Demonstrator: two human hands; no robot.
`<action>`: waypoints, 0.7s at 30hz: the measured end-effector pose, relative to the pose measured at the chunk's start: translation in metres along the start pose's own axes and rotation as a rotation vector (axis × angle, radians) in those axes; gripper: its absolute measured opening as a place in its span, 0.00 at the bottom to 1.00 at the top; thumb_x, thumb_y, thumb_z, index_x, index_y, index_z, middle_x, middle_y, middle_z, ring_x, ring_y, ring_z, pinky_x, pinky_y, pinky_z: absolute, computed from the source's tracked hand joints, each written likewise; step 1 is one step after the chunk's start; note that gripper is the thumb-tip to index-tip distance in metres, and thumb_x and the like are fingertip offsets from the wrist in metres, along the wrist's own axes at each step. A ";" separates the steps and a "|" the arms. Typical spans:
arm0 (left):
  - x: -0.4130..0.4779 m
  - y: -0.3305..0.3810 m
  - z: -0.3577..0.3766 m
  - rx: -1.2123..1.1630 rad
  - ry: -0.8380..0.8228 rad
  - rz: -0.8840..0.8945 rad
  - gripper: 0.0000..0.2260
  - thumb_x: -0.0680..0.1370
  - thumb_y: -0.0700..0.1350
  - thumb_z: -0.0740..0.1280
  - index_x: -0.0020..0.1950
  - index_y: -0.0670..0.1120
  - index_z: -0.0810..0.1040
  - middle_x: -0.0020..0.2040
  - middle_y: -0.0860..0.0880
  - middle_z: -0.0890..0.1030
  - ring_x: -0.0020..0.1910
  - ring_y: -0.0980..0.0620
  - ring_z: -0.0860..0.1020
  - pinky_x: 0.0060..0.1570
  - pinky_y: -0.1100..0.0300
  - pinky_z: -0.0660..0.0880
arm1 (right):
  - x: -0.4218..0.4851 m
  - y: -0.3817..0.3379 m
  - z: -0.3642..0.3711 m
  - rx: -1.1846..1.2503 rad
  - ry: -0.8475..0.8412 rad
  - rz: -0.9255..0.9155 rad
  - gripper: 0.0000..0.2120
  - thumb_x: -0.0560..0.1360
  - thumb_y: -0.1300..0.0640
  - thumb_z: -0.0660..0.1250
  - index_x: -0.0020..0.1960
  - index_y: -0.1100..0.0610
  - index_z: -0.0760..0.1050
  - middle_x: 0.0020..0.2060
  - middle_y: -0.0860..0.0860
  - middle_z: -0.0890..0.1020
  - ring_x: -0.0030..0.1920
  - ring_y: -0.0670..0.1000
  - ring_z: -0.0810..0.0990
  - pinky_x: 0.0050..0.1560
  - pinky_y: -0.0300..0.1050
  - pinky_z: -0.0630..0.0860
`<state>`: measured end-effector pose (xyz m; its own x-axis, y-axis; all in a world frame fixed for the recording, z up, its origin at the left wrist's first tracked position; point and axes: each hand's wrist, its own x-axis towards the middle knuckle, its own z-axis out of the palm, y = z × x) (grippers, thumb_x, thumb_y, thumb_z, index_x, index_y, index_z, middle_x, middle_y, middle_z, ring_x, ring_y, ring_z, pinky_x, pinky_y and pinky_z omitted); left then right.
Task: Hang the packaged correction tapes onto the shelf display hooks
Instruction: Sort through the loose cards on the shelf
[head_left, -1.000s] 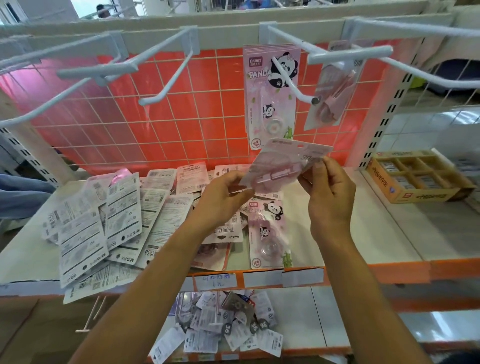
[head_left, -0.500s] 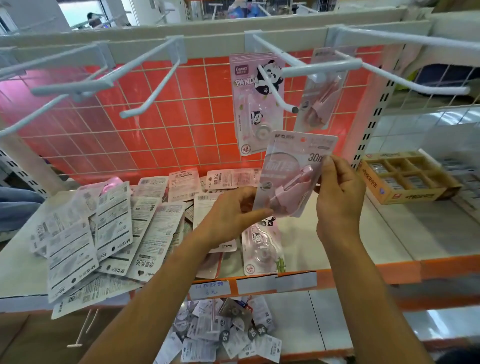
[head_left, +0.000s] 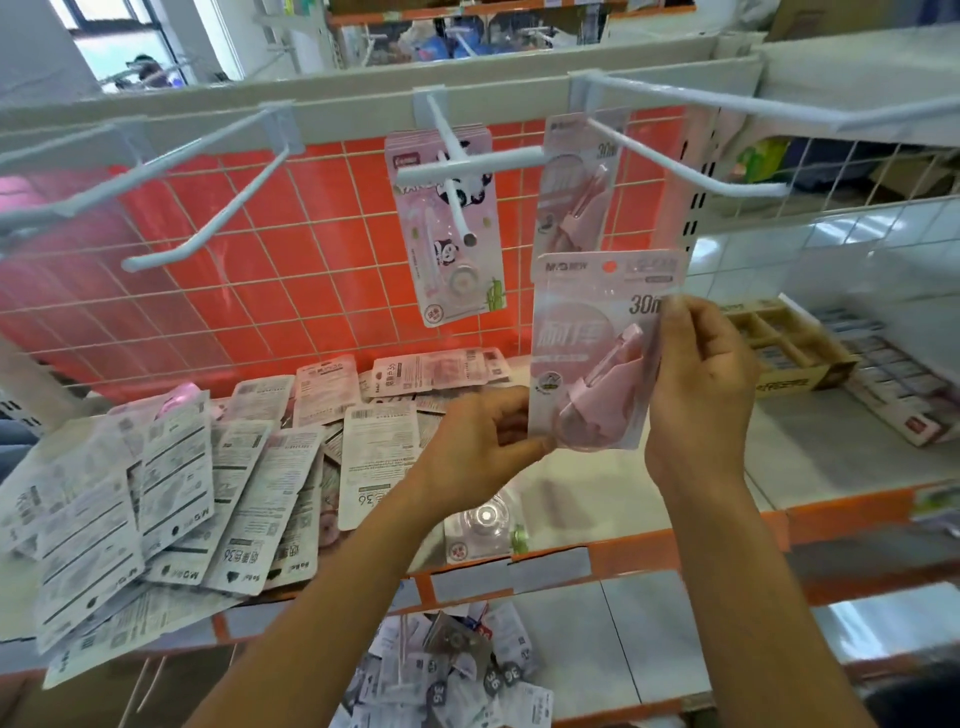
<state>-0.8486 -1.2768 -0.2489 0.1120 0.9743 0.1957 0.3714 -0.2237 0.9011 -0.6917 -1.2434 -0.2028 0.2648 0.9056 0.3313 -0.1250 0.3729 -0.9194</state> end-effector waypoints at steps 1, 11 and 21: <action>0.000 0.003 0.003 0.004 0.005 0.015 0.15 0.73 0.32 0.71 0.56 0.49 0.81 0.50 0.51 0.84 0.49 0.56 0.83 0.52 0.60 0.79 | 0.001 -0.002 -0.003 0.008 0.000 0.000 0.11 0.81 0.54 0.59 0.43 0.50 0.76 0.40 0.47 0.80 0.42 0.43 0.79 0.41 0.37 0.77; 0.004 0.030 0.036 0.005 0.035 0.056 0.19 0.74 0.32 0.70 0.53 0.56 0.78 0.48 0.58 0.83 0.48 0.62 0.82 0.51 0.69 0.76 | 0.011 -0.018 -0.032 0.076 -0.042 -0.126 0.08 0.78 0.50 0.62 0.41 0.49 0.75 0.32 0.41 0.79 0.36 0.42 0.77 0.39 0.40 0.76; 0.004 0.047 0.058 -0.038 0.109 0.067 0.18 0.74 0.33 0.70 0.54 0.57 0.79 0.49 0.55 0.84 0.49 0.58 0.82 0.52 0.64 0.77 | 0.019 -0.031 -0.051 0.163 -0.075 -0.189 0.08 0.78 0.53 0.62 0.41 0.52 0.74 0.29 0.40 0.78 0.33 0.40 0.75 0.37 0.37 0.75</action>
<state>-0.7772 -1.2856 -0.2280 0.0342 0.9549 0.2950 0.3307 -0.2894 0.8983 -0.6340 -1.2485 -0.1785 0.2277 0.8269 0.5142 -0.2337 0.5591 -0.7955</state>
